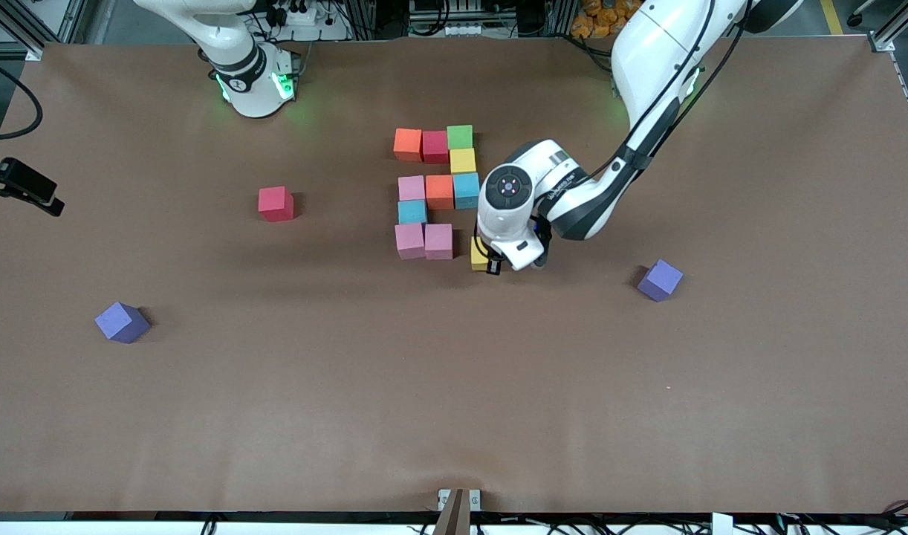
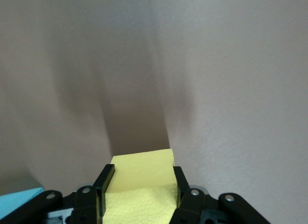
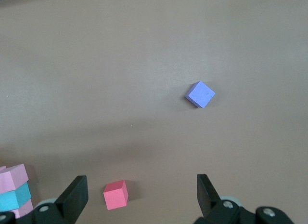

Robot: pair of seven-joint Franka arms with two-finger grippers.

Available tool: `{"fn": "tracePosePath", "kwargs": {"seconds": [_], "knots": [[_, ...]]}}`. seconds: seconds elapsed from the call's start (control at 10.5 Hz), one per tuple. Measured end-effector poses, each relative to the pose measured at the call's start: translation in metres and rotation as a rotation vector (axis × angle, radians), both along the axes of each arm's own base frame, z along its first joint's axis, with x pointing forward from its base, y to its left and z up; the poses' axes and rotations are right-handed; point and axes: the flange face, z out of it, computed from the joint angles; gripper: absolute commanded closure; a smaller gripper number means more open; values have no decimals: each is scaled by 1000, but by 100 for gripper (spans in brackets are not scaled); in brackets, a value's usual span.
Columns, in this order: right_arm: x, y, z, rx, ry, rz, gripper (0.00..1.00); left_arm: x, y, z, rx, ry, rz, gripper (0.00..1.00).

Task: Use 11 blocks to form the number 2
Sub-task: 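Lower the yellow cube beside the pink cube and open the left gripper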

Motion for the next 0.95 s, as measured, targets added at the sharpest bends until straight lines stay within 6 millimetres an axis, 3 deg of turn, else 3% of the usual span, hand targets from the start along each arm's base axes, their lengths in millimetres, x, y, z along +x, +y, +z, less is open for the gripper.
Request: {"fn": "tracePosePath", "kwargs": {"seconds": [0.38, 0.95], "knots": [[0, 0, 0, 0, 0, 0, 0, -26, -10, -15, -7, 7, -2, 100], [0, 0, 0, 0, 0, 1, 0, -35, -16, -15, -15, 0, -2, 100]]}}
